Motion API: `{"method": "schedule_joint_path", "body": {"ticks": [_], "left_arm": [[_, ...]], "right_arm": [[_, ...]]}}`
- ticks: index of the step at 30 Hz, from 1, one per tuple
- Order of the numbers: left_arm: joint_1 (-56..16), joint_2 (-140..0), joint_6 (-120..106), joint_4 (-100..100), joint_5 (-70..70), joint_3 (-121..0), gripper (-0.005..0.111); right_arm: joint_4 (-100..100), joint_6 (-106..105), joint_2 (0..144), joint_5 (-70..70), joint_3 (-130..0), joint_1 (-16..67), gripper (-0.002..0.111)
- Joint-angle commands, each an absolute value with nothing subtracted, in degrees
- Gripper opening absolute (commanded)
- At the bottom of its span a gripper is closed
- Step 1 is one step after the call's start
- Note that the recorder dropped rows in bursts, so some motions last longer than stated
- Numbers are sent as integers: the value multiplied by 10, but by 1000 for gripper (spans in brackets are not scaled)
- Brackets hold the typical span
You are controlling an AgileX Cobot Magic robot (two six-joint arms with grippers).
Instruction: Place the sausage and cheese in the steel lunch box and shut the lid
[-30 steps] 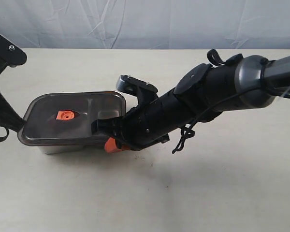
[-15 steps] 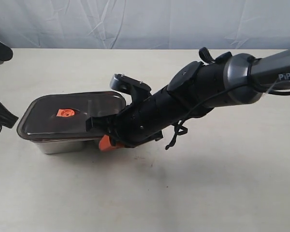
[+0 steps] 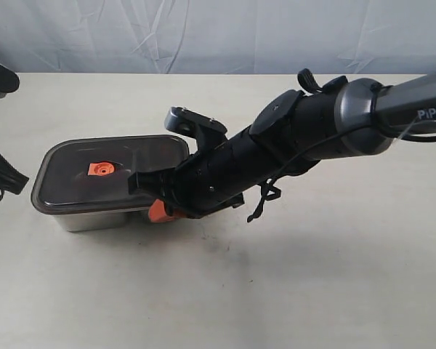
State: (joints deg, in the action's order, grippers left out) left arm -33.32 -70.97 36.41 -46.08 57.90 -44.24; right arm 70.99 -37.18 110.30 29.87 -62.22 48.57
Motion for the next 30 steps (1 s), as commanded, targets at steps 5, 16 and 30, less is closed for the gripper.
{"method": "schedule_joint_path", "body": {"ticks": [5, 16, 30], "left_arm": [[-331, -707, 369, -456, 578, -441, 0], [-153, -767, 261, -194, 399, -441, 0], [-149, -846, 268, -179, 308, -467, 0]], "right_arm": [[708, -375, 1099, 257, -626, 487, -1], [670, -375, 1027, 250, -626, 487, -1], [556, -289, 995, 176, -626, 453, -1]]}}
